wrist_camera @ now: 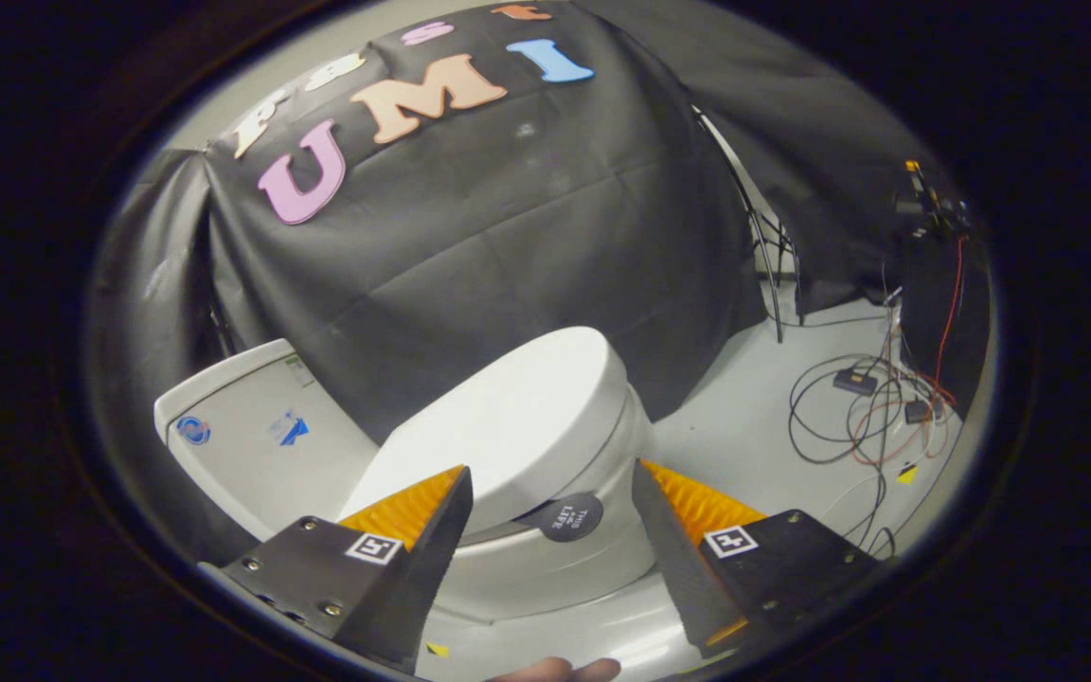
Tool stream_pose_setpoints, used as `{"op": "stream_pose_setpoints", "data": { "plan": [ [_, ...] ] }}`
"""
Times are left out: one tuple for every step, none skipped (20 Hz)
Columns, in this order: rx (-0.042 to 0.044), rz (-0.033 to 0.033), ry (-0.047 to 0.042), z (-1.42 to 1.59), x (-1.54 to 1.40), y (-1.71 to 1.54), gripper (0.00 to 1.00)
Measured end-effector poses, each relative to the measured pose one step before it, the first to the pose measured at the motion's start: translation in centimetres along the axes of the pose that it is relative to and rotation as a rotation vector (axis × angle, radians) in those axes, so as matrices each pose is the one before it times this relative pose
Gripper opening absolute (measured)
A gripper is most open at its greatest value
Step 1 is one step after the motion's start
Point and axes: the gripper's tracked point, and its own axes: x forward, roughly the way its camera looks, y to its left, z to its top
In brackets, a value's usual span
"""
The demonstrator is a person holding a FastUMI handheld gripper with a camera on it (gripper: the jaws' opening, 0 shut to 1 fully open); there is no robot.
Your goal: Open the toilet lid.
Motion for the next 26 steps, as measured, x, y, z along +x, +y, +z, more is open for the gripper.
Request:
{"op": "stream_pose_setpoints", "data": {
  "plan": [
    [0.03000, 0.00492, 0.02501, -0.856, 0.197, -0.155, 1.00],
    [0.02100, -0.00421, 0.01836, -0.711, 0.329, -0.325, 1.00],
    [0.01611, 0.00333, 0.01422, -0.538, 0.228, -0.189, 1.00],
    [0.02233, -0.00845, 0.00997, -0.329, 0.213, -0.435, 1.00],
    [0.03325, -0.01158, 0.00973, -0.433, 0.373, -0.582, 0.99],
    [0.03340, -0.00719, 0.01151, -0.515, 0.419, -0.409, 0.98],
    [0.02893, 0.00091, -0.00570, 0.006, 0.357, -0.204, 0.97],
    [0.02349, 0.01283, -0.00771, 0.046, 0.225, 0.124, 0.97],
    [0.02715, 0.00842, -0.00177, 0.036, 0.223, 0.174, 0.97],
    [0.02694, -0.00073, 0.01342, -0.486, 0.273, 0.041, 0.97],
    [0.02683, -0.00498, 0.01342, -0.341, 0.241, -0.072, 0.97],
    [0.04071, 0.00444, -0.00064, -0.015, 0.212, 0.092, 0.97],
    [0.05311, 0.01331, -0.01153, 0.096, 0.240, 0.225, 0.97],
    [0.05421, 0.00554, -0.01338, 0.274, 0.317, 0.102, 0.97],
    [0.03740, -0.00340, 0.00207, -0.071, 0.215, -0.243, 0.97],
    [0.01575, -0.02152, 0.00404, -0.410, -0.008, -0.469, 0.96],
    [0.01537, -0.02162, 0.01636, -0.416, 0.220, -0.566, 0.96],
    [0.01362, -0.00585, 0.03751, -0.695, 0.025, -0.225, 0.89],
    [0.01383, 0.01613, 0.00393, -0.149, 0.164, 0.262, 0.82],
    [0.01113, 0.00820, -0.01300, 0.399, 0.004, 0.277, 0.75],
    [0.01453, -0.00626, 0.00292, 0.081, 0.061, -0.105, 0.75],
    [0.02764, 0.00456, -0.00663, 0.148, -0.302, 0.052, 0.75],
    [0.04160, 0.01945, -0.02846, 0.769, 0.028, 0.444, 0.75],
    [0.02876, 0.03813, -0.01969, 0.100, 0.569, 0.767, 0.56],
    [-0.02044, -0.01603, -0.01484, 0.694, -0.012, -0.346, 0.37],
    [-0.03052, 0.00442, 0.00984, -0.529, -0.034, -0.127, 0.18]
  ]
}}
